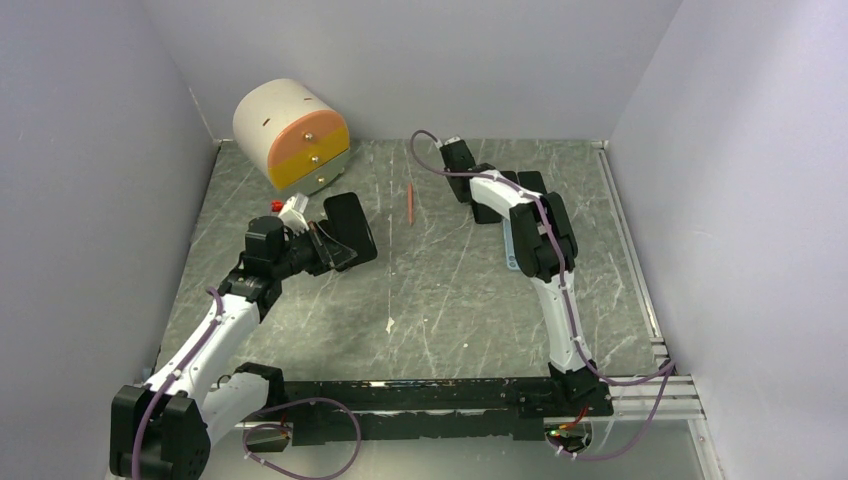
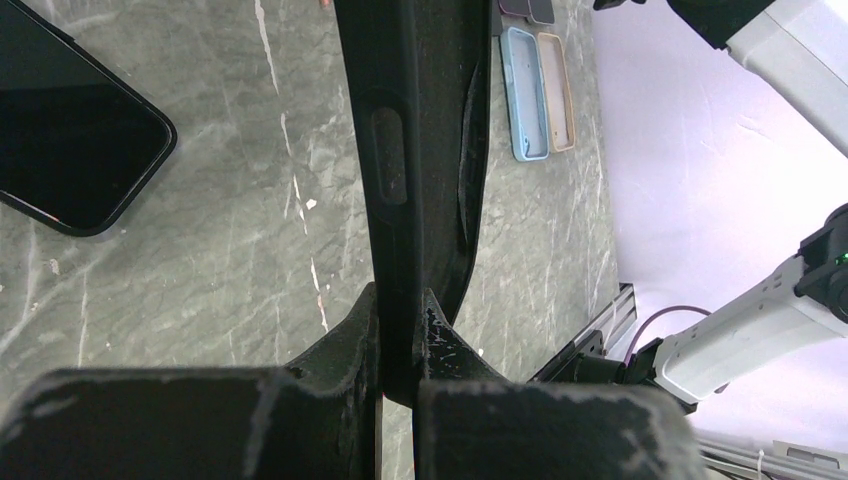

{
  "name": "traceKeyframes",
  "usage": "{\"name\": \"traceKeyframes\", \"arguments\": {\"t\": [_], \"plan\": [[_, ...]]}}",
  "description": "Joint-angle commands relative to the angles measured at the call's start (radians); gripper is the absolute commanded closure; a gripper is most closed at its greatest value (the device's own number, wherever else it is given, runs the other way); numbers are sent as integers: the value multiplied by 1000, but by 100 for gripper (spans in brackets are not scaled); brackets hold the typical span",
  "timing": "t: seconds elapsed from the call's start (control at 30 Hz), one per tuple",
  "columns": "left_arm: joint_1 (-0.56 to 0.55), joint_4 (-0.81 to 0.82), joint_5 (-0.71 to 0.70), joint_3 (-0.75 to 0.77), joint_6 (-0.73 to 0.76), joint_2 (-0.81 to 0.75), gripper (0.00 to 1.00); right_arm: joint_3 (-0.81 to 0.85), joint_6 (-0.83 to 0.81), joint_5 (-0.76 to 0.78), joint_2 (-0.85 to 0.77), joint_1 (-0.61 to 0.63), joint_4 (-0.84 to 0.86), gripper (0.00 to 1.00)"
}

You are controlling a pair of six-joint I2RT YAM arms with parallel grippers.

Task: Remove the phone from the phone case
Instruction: Adjust the phone at the center of the board.

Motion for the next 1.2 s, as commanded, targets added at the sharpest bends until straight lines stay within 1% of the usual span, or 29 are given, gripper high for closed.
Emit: {"name": "traceKeyframes", "arguments": {"t": [0.0, 0.1, 0.2, 0.3, 0.4, 0.47, 0.6, 0.7, 0.8, 1.17], "plan": [[-3, 20, 15, 50, 1, -8, 97, 86, 28, 44, 41, -30, -74, 73], [-4, 21, 18, 48, -2, -9, 97, 94, 21, -14, 13, -29, -72, 71], [-4, 26, 18, 44, -6, -12, 97, 43, 33, -71, -56, -25, -53, 67], [-4, 33, 20, 42, -8, -14, 97, -55, 79, -129, -165, -24, -23, 61], [-4, 37, 20, 41, -7, -14, 97, -164, 124, -168, -254, -24, -20, 51], [-4, 42, 23, 39, -7, -11, 97, -245, 166, -198, -304, -24, -13, 48], [-3, 54, 27, 35, -12, -11, 97, -390, 233, -266, -378, -24, 5, 43], [-4, 57, 29, 34, -12, -10, 98, -453, 268, -295, -401, -27, 17, 40], [-4, 55, 30, 34, -12, -10, 98, -481, 290, -306, -396, -34, 24, 37], [-4, 40, 30, 41, -6, -14, 97, -439, 301, -330, -320, -55, 28, 32]]}}
